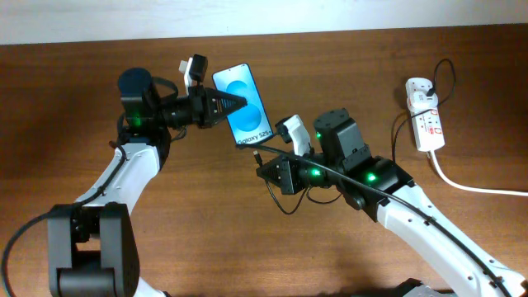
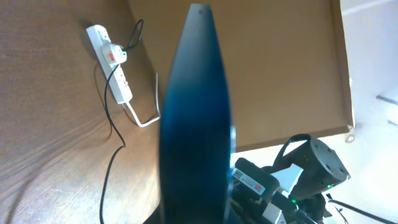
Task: Plug charger to phone and switch on socket
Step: 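Bring the USB-C plug up to the phone's bottom port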
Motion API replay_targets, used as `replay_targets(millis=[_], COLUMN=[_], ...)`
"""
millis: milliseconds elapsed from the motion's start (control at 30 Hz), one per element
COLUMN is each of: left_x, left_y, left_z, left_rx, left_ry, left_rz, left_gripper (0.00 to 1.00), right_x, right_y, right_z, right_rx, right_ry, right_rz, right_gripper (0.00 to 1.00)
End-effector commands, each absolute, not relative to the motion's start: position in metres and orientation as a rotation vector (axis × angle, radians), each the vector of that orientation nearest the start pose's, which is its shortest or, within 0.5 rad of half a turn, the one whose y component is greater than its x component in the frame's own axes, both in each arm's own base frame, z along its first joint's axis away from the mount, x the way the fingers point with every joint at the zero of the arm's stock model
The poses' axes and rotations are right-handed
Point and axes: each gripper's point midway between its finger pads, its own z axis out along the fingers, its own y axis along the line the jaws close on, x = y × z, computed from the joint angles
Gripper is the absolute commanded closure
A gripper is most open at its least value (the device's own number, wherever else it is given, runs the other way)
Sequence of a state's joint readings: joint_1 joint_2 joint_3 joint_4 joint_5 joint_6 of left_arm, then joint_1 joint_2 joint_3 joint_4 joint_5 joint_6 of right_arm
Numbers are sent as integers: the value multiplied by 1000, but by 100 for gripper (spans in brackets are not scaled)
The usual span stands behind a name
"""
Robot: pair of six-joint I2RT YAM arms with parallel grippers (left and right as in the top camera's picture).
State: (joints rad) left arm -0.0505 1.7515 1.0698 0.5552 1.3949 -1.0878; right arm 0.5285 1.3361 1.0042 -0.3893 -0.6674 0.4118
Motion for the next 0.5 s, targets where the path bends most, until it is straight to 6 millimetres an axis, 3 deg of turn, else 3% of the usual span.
replay_targets(millis=[0, 100, 300, 400, 467], left_x=[393, 385, 384, 385, 385], left_y=[-190, -190, -191, -190, -191], left_z=[258, 260, 260, 260, 260], left_rx=[294, 346, 338, 317, 294], left_ry=[1984, 1983, 1991, 2002, 2015], left_rz=[-1897, -1924, -1936, -1947, -1961], left_gripper=[100, 100, 100, 100, 100], right_x=[264, 272, 271, 273, 272], right_y=[282, 274, 278, 280, 280], right_z=[224, 225, 233, 228, 226], right_rx=[-554, -507, -414, -270, -272], right_ry=[2316, 2319, 2338, 2410, 2415], right_rz=[1239, 1242, 1336, 1388, 1396], right_gripper=[96, 96, 96, 96, 96])
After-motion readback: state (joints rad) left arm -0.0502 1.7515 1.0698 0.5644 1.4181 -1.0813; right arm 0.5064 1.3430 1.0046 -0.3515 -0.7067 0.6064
